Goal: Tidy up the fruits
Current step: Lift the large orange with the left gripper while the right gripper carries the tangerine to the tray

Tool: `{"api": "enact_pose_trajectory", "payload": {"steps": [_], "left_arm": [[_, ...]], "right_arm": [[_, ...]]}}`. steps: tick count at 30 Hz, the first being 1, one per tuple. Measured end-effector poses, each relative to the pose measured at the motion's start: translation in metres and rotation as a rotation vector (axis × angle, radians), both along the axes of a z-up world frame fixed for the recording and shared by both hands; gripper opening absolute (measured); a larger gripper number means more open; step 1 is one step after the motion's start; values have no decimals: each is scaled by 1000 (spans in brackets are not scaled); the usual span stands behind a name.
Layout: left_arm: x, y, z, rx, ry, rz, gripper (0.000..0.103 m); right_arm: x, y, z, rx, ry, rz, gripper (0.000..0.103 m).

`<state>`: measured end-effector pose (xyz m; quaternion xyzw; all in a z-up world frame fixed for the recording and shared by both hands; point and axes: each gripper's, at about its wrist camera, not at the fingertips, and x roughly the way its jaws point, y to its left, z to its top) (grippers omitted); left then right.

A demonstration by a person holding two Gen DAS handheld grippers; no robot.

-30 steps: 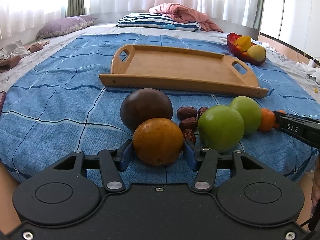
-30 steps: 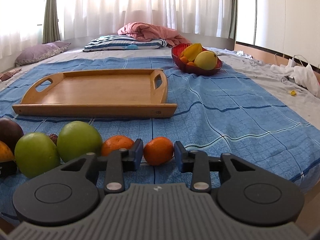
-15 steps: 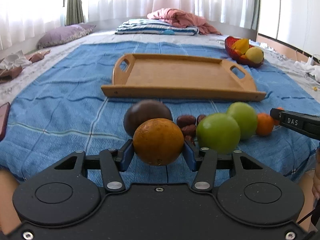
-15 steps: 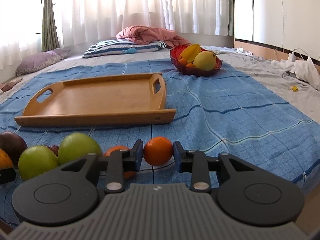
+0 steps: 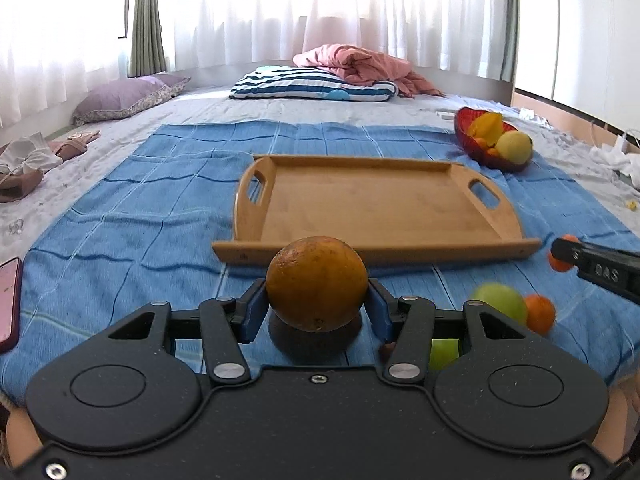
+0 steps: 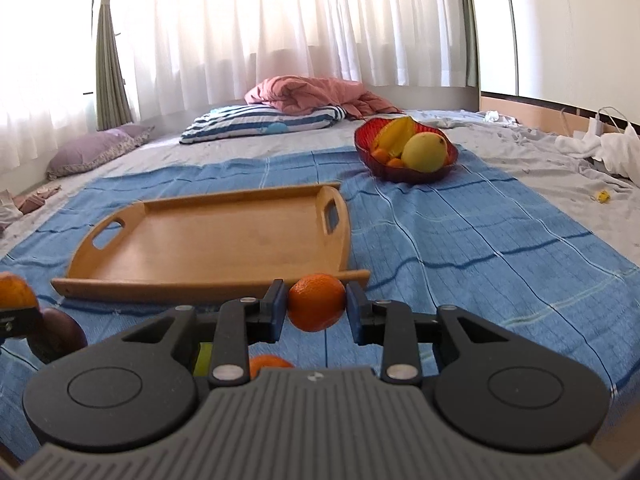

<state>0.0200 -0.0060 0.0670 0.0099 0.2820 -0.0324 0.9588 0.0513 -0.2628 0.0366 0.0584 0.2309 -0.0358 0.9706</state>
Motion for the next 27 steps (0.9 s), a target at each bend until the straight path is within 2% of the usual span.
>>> {"api": "enact_pose_trajectory", "payload": {"steps": [16, 22, 27], "left_arm": [[87, 17, 22, -52, 74, 17, 50], [119, 21, 25, -81, 126, 11, 50], [148, 21, 25, -77, 157, -10, 50]], "right_arm": [[60, 7, 19, 13, 40, 84, 36], [88, 7, 22, 32, 90, 113, 36], [123, -1, 23, 95, 150, 125, 36]]}}
